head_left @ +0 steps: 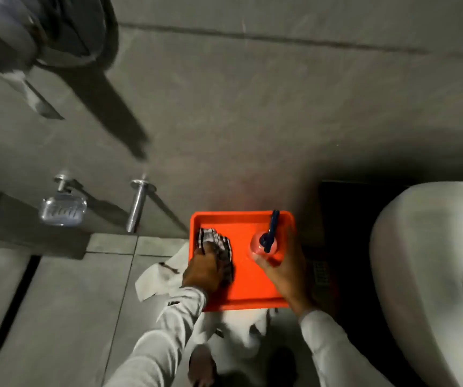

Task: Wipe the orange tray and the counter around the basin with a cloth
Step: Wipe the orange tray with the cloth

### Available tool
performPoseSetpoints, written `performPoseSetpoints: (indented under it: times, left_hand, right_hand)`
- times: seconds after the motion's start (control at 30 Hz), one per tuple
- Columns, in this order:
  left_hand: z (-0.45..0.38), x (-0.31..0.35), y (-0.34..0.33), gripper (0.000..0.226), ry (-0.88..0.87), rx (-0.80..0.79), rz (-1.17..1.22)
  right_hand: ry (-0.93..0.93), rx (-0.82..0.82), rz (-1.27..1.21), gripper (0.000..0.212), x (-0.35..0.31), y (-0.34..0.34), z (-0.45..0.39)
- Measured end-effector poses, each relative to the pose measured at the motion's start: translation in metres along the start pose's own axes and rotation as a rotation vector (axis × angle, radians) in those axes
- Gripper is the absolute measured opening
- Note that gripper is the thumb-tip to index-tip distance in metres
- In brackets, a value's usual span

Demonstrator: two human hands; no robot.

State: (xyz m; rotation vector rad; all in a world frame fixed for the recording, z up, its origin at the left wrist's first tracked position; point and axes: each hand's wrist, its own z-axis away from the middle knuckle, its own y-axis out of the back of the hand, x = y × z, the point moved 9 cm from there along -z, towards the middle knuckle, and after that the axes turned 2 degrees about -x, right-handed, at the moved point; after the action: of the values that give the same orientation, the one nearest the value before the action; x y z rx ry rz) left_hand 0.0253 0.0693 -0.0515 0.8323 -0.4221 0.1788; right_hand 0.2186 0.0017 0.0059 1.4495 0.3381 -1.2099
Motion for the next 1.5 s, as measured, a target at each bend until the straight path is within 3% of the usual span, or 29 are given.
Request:
performPoseSetpoints:
  times: [0.07,0.2,0.27,0.33,0.37,0.47,0.57,0.7,0.9,1.0,1.2,1.3,1.5]
  left_hand:
    - [-0.014,-0.002,-0.015,0.079,0.074,-0.007,-0.091]
    - [-0.028,0.005,-0.033,0.077,0.106,0.144,-0.314]
    - [-0.031,0.003,-0.031,0.079,0.107,0.180,-0.257]
    - [-0.040,-0.007,-0.027,0.087,0.092,0.162,0.025]
    - [-0.041,-0.009,-0.024,0.081,0.076,0.161,0.219]
    - [-0.025,-0.014,-0.010,0.013,0.097,0.235,0.923]
    - [-0.013,-0.001,-0.018,0.037,0.118,0.056,1.481]
    - [0.011,0.033,-0.025,0.060,0.068,-0.318,1.939]
    - [0.023,0.063,-0.022,0.074,-0.081,-0.433,2.104]
    - [0.024,0.074,-0.028,0.077,-0.129,-0.481,2.152]
    - [0.029,0.083,-0.038,0.080,-0.051,-0.555,2.167]
    - [0.031,0.081,-0.036,0.081,-0.049,-0.553,2.115]
    - [0.025,0.055,-0.025,0.075,-0.070,-0.441,2.121]
  right_hand:
    - [0.051,0.035,0.040,0.094,0.000,-0.008,-0.020]
    - [0.084,-0.013,0.124,0.079,0.008,-0.033,-0.052]
    - [0.122,-0.010,0.111,0.069,0.003,-0.036,-0.057]
    - [0.128,0.013,0.095,0.054,0.001,-0.034,-0.061]
    - [0.137,0.027,0.085,0.046,-0.003,-0.029,-0.059]
    - [0.218,0.070,0.057,0.029,-0.030,-0.006,-0.042]
    - [0.245,-0.026,0.037,0.027,-0.056,0.012,-0.019]
    - [0.263,-0.169,0.114,0.032,-0.077,0.030,0.019]
    - [0.189,-0.388,0.203,0.035,-0.067,0.025,0.060]
    - [0.119,-0.452,0.251,0.050,-0.052,0.017,0.069]
    - [0.191,-0.316,0.268,0.074,-0.056,0.028,0.069]
    - [0.158,-0.326,0.289,0.067,-0.052,0.023,0.069]
    - [0.224,-0.078,0.140,0.012,-0.059,0.033,0.051]
